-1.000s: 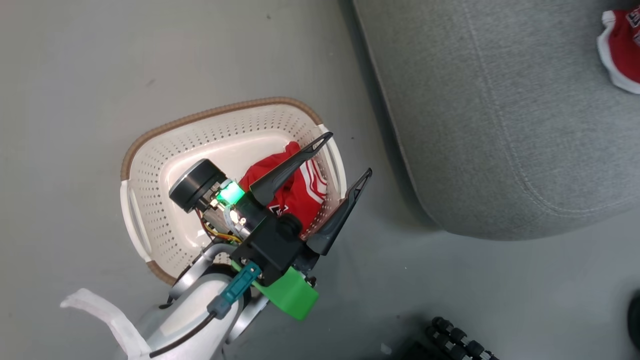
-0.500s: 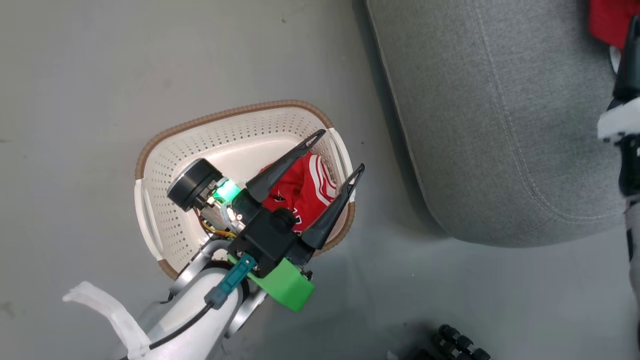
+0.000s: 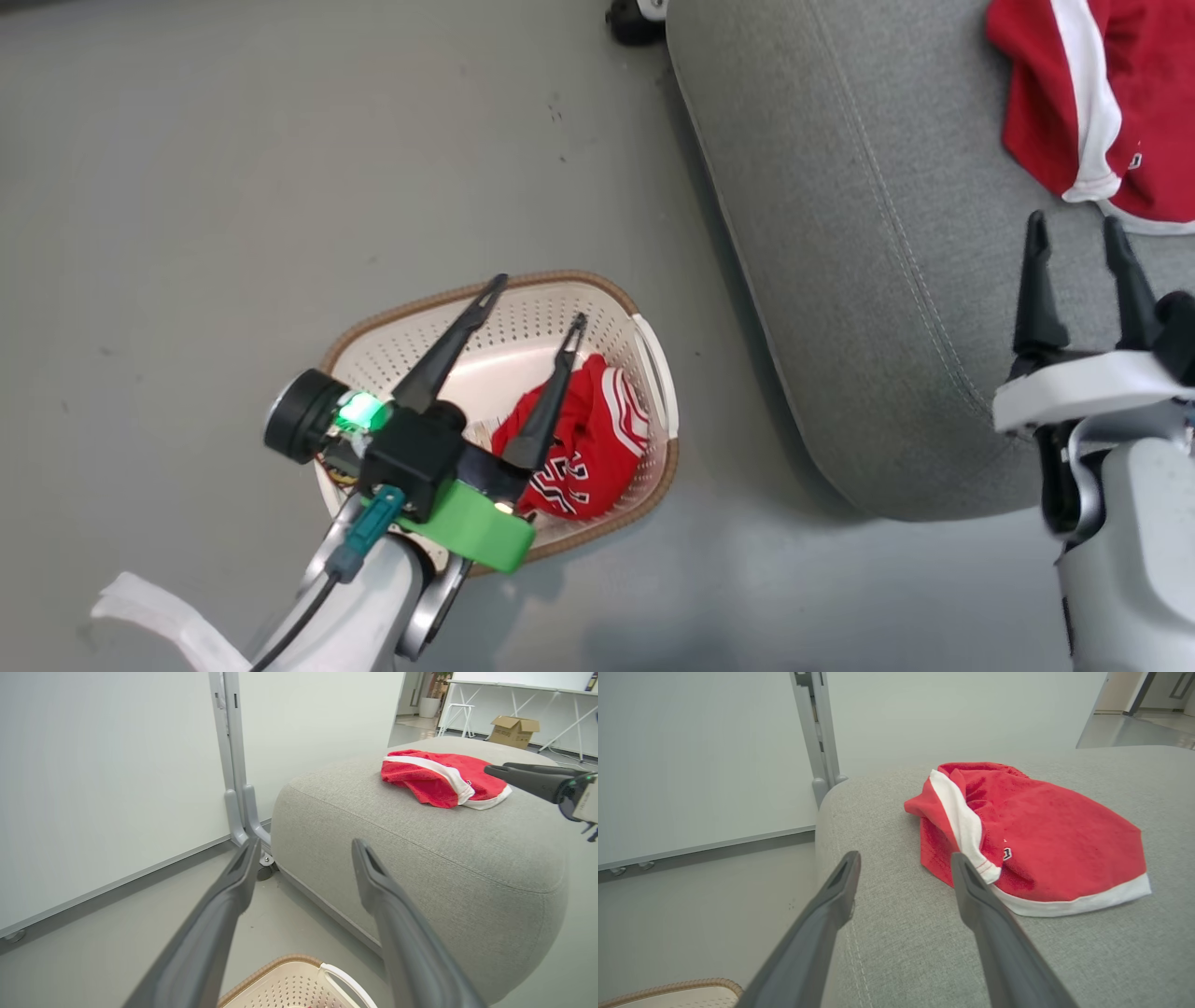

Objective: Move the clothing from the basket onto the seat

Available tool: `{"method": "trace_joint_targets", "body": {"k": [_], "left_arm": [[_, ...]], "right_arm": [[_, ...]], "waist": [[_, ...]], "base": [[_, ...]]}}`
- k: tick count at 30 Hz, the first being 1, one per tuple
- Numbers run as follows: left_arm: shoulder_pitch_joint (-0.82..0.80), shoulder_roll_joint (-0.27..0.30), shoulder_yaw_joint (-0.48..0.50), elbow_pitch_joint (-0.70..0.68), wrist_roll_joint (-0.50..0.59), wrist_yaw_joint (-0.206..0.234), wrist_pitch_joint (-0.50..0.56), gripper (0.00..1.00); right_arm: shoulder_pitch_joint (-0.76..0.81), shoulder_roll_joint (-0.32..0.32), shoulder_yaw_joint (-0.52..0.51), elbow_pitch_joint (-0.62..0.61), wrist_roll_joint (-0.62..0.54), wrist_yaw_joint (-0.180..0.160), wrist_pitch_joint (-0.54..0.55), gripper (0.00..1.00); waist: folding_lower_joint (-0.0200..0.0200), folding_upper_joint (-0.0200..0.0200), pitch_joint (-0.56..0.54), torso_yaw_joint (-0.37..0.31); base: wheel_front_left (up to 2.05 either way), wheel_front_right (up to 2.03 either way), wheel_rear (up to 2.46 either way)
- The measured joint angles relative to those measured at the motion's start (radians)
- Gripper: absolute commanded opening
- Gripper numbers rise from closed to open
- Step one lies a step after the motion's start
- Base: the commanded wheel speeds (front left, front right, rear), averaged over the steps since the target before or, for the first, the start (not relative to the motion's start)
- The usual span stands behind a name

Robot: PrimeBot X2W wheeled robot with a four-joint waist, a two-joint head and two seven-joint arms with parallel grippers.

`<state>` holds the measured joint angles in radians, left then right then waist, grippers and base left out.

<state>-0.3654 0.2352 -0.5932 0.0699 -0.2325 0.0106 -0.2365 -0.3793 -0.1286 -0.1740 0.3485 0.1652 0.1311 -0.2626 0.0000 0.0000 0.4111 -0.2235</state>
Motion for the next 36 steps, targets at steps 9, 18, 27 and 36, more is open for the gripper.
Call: {"method": "trace_joint_targets", "body": {"k": [9, 18, 27, 36], "left_arm": [[0.053, -0.009, 0.112, 0.045, -0.058, 0.052, -0.023, 1.00], [0.153, -0.042, 0.288, 0.025, -0.067, 0.088, -0.027, 1.00], [0.276, -0.066, 0.392, 0.028, -0.040, 0.059, -0.028, 1.00], [0.358, -0.097, 0.420, 0.046, -0.002, 0.024, -0.028, 1.00]], "right_arm": [[0.144, 0.051, 0.086, -0.144, -0.048, 0.000, 0.000, 1.00], [0.265, 0.075, 0.174, -0.267, -0.082, 0.000, 0.031, 1.00], [0.350, 0.078, 0.194, -0.343, -0.090, 0.000, 0.086, 1.00], [0.428, 0.079, 0.202, -0.364, -0.072, 0.000, 0.121, 1.00]], "waist": [[0.0000, 0.0000, -0.107, 0.055], [0.0000, 0.0000, -0.183, 0.147], [-0.0001, 0.0000, -0.265, 0.213], [-0.0001, 0.0000, -0.341, 0.230]], "base": [[0.00, 0.00, 0.00], [0.00, 0.00, 0.00], [0.00, 0.00, 0.00], [0.00, 0.00, 0.00]]}}
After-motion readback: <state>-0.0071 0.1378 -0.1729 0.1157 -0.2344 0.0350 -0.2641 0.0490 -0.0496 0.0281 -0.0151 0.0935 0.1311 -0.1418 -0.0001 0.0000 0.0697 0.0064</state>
